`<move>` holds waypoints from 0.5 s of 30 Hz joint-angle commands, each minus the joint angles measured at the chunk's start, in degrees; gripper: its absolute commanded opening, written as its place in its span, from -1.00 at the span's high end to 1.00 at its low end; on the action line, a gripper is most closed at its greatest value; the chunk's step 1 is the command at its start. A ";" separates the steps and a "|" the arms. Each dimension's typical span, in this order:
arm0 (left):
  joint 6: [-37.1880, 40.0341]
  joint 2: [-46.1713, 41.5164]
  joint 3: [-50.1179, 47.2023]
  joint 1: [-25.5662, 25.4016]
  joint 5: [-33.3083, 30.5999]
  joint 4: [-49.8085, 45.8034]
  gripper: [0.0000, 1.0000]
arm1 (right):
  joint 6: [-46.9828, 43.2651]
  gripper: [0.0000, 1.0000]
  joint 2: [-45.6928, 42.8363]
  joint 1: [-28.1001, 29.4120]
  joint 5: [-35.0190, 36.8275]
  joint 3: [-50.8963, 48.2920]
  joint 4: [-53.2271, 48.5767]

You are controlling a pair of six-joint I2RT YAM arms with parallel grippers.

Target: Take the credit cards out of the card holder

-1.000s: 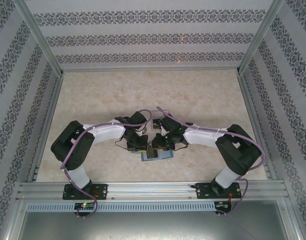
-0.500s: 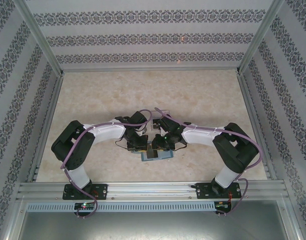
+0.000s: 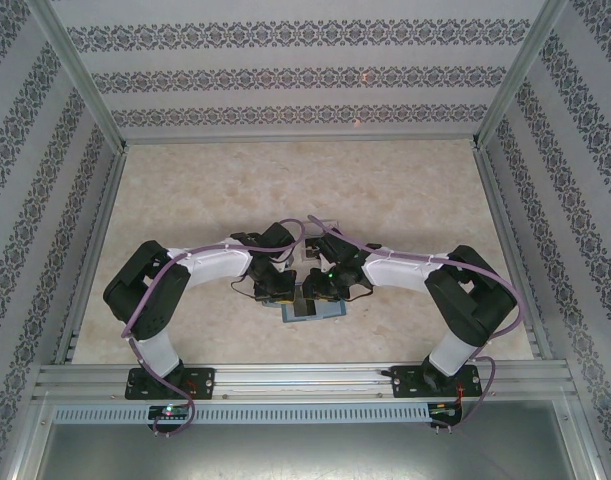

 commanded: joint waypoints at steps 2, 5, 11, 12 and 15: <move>0.88 4.87 -2.55 -1.23 -7.88 -6.64 1.00 | -0.68 0.35 -0.15 -0.61 4.35 -0.38 -4.08; 0.92 5.32 -2.18 -1.31 -8.41 -7.40 1.00 | -0.72 0.34 -0.46 -0.55 4.40 -0.50 -4.22; 1.28 6.11 -1.65 -1.58 -9.19 -8.43 1.00 | -0.84 0.32 -0.47 -0.63 4.56 -0.33 -4.70; 1.29 6.11 -1.64 -1.66 -9.39 -8.52 1.00 | -0.85 0.32 -0.49 -0.65 4.78 -0.24 -4.75; 1.26 6.17 -1.67 -1.72 -9.68 -8.83 1.00 | -1.14 0.31 -0.50 -0.65 5.36 -0.11 -5.41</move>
